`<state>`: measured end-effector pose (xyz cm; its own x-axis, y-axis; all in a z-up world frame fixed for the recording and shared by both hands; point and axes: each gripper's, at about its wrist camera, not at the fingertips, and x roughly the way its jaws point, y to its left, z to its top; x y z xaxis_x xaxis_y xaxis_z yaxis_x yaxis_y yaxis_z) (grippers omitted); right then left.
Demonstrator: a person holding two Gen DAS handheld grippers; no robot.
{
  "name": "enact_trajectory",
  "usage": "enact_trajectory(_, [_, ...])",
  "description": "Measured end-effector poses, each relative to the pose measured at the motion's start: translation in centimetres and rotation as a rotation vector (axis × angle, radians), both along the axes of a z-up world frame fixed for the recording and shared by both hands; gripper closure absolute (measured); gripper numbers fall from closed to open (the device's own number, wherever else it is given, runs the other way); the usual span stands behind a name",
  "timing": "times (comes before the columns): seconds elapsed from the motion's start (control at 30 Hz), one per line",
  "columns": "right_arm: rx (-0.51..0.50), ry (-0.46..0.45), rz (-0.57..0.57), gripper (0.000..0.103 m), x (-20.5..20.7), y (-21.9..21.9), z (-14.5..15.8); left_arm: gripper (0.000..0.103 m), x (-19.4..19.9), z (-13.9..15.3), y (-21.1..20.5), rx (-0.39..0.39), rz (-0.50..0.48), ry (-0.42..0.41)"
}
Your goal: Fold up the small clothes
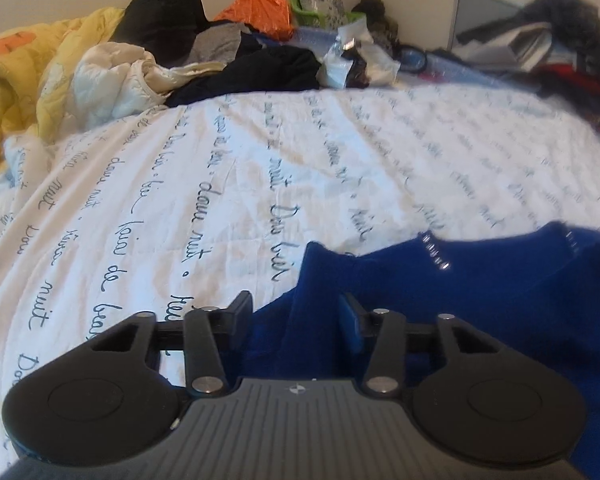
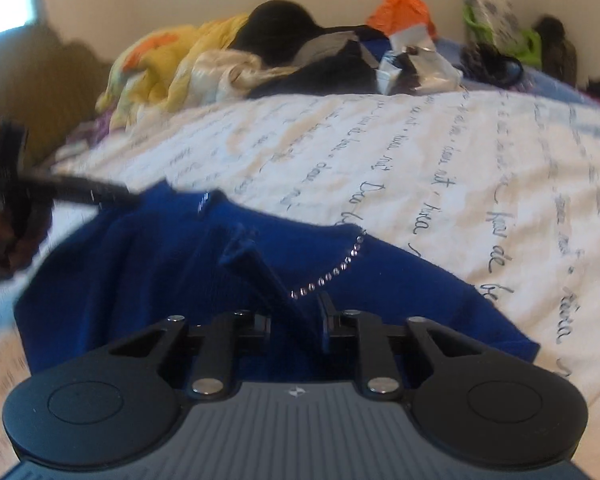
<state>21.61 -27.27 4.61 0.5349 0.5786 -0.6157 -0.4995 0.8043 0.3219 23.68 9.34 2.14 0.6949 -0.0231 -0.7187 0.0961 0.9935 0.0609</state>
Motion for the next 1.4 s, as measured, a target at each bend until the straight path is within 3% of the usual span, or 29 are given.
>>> enact_trajectory(0.07, [0.025,0.019,-0.024,0.096,0.3,-0.4,-0.3,0.069,0.1,-0.3,0.0,-0.018,-0.018,0.001])
enact_trajectory(0.1, [0.043,0.030,-0.032,0.096,0.4,-0.6,-0.4,0.095,-0.1,-0.1,-0.1,-0.038,-0.031,-0.003])
enact_trajectory(0.3, [0.203,0.016,-0.149,0.098,0.5,-4.6,1.3,0.096,-2.5,2.7,-0.2,-0.034,0.040,-0.189])
enact_trajectory(0.37, [0.202,0.014,-0.184,0.098,1.3,-5.6,1.6,0.096,-2.0,2.8,-0.2,-0.029,0.045,-0.185])
enact_trajectory(0.5, [0.114,0.075,-0.202,0.098,3.9,-4.7,-1.2,0.096,0.2,-0.7,-1.8,0.083,0.065,-0.112])
enact_trajectory(0.57, [0.053,0.064,-0.209,0.099,4.6,-3.5,-2.8,0.096,0.1,-1.5,-2.2,0.107,0.078,-0.125])
enact_trajectory(0.6, [0.070,0.051,-0.226,0.098,4.6,-3.4,-3.0,0.096,-0.1,-1.4,-2.4,0.115,0.077,-0.126])
enact_trajectory(0.77, [0.154,-0.034,-0.241,0.098,3.6,-4.2,0.5,0.095,-1.6,-2.1,-3.5,0.236,0.007,-0.162])
enact_trajectory(0.87, [0.133,-0.066,-0.262,0.098,4.7,-4.8,2.3,0.096,-1.6,-2.4,-4.0,0.256,0.018,-0.178])
enact_trajectory(0.97, [0.104,-0.006,-0.267,0.098,6.4,-4.9,1.5,0.096,-1.6,-2.6,-4.4,0.284,0.019,-0.184])
enact_trajectory(1.07, [-0.006,0.078,-0.270,0.097,7.2,-3.7,-1.9,0.095,-1.4,-2.5,-3.9,0.256,0.035,-0.179])
enact_trajectory(1.13, [0.053,0.081,-0.308,0.095,6.5,-4.3,-2.9,0.083,-1.4,-2.1,-3.6,0.248,0.059,-0.174])
enact_trajectory(1.2, [0.080,0.118,-0.364,0.089,5.9,-4.9,-2.4,0.079,-1.9,-0.8,-3.0,0.186,0.101,-0.171])
enact_trajectory(1.27, [0.052,0.061,-0.442,0.066,4.1,-5.1,-0.6,0.074,-3.0,1.0,-2.7,0.064,0.110,-0.219])
enact_trajectory(1.33, [0.042,-0.083,-0.441,0.064,1.6,-4.1,1.6,0.044,-3.5,2.1,-4.2,0.010,0.050,-0.258])
enact_trajectory(1.4, [0.016,-0.148,-0.316,0.061,0.4,-1.5,2.7,0.033,-2.6,1.5,-6.7,0.052,-0.023,-0.228])
